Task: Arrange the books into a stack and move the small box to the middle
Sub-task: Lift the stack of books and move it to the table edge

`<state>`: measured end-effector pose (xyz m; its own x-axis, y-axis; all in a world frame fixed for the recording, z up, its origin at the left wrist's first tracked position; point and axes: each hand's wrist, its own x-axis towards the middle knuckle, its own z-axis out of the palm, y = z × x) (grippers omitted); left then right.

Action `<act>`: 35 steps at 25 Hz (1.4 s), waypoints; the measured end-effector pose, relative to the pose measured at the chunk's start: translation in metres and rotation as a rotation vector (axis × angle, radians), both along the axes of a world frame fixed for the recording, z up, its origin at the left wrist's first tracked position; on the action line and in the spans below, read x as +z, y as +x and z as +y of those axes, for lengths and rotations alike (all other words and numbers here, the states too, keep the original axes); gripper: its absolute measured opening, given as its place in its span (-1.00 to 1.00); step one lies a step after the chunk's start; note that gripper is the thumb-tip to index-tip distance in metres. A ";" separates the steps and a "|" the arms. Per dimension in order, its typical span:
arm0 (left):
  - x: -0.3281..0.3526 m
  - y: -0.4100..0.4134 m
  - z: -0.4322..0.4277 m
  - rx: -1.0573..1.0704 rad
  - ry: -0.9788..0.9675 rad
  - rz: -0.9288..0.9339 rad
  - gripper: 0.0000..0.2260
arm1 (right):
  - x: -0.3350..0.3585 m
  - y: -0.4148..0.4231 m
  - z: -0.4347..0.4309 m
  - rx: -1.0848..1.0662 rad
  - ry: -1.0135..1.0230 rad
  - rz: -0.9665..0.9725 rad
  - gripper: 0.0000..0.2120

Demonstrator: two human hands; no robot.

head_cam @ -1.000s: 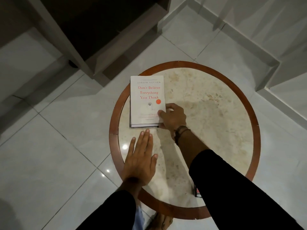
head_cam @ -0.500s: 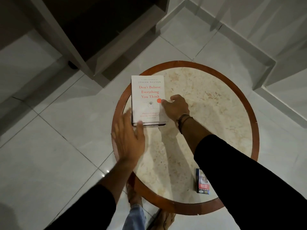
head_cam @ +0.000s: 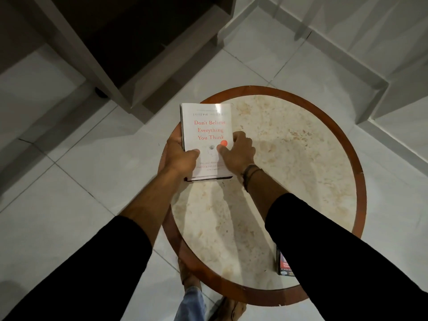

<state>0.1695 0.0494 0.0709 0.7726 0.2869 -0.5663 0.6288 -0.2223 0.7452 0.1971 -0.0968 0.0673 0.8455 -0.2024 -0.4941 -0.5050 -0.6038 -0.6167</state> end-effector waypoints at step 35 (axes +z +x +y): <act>0.021 -0.025 -0.243 -0.675 -0.011 -0.016 -0.58 | 0.050 -0.103 -0.289 -0.360 0.264 -0.005 -0.58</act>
<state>0.1448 -0.1934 0.0921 0.7892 -0.2669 -0.5531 0.3433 -0.5549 0.7577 0.0938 -0.3860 0.1172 0.7465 -0.3516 -0.5648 -0.6510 -0.2111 -0.7291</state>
